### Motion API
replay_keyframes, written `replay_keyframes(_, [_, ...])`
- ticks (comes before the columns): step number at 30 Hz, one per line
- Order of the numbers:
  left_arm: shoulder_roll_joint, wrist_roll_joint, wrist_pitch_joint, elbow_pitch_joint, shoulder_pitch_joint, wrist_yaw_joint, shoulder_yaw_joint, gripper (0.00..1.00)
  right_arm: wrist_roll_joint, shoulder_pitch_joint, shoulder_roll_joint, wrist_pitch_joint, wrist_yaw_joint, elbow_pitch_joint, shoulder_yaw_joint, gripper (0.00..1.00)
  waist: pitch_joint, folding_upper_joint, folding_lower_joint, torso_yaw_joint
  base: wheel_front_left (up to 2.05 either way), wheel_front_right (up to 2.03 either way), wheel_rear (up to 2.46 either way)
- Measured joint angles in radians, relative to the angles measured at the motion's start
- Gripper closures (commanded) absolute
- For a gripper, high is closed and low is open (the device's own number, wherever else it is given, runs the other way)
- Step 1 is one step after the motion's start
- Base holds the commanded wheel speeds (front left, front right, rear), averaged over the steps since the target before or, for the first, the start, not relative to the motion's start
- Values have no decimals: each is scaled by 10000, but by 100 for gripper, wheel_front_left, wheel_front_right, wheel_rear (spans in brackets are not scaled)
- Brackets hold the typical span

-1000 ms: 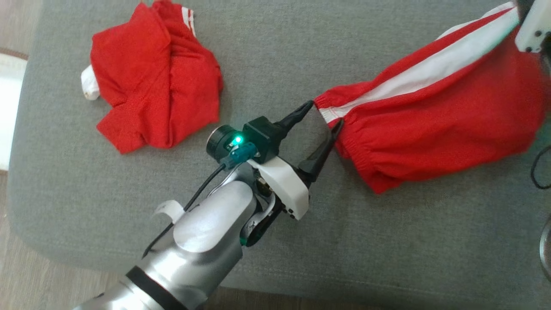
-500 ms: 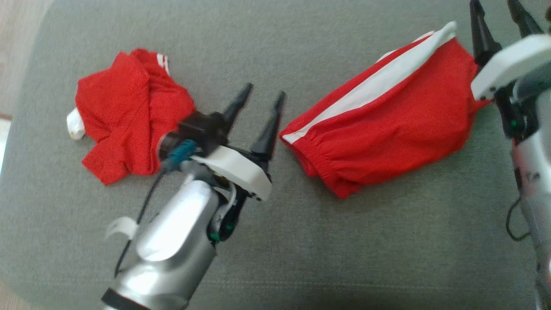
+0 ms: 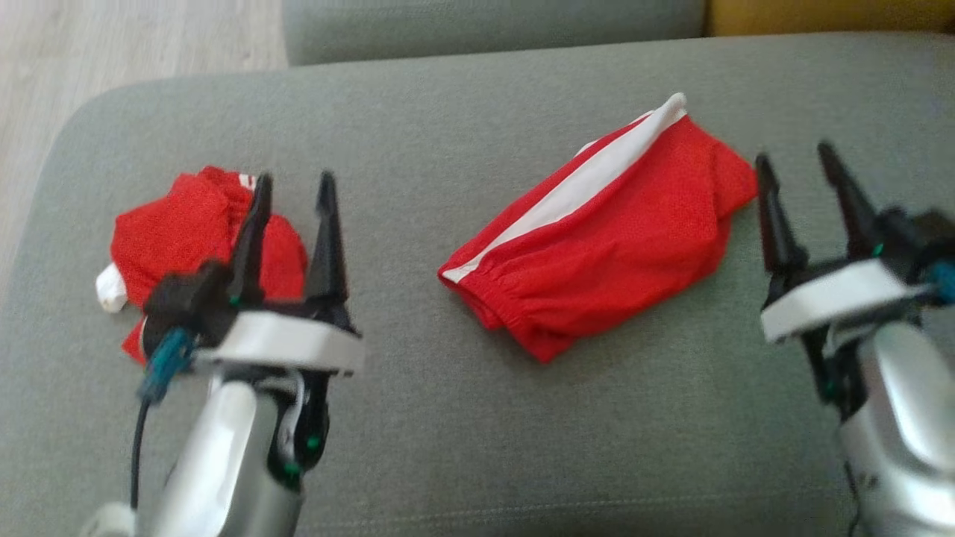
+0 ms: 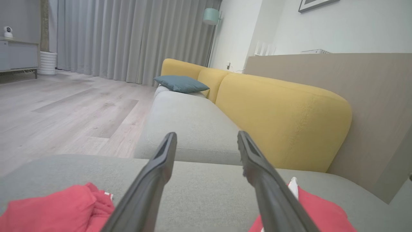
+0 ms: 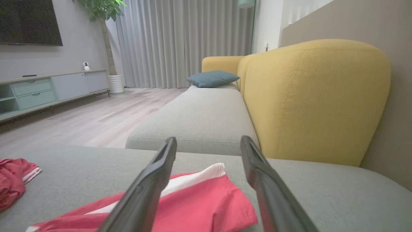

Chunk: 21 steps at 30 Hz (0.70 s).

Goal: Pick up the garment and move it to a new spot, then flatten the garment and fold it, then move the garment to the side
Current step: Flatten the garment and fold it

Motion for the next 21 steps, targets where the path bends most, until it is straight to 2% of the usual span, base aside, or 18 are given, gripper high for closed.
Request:
replay_keyframes(7, [-123,330,0,-318,1395,-194,564,0,-859,1569,859,-46,0,-786,-775,0,-274,0,0,-256,0,0,0])
replay_keyframes(12, [-157,552,0,-430,1450,-370,558,0,-1064,1762,1158,426,0,-966,-1273,0,-133,0,0,-87,0,0,0])
replay_keyframes(17, [-161,550,0,-428,1363,-441,439,0,-504,1617,1618,1300,0,-673,-2186,0,209,0,0,200,0,0,0])
replay_keyframes(21, [-161,535,0,-401,1062,-441,201,0,186,932,1868,2222,0,44,-3085,0,582,0,0,518,0,0,0])
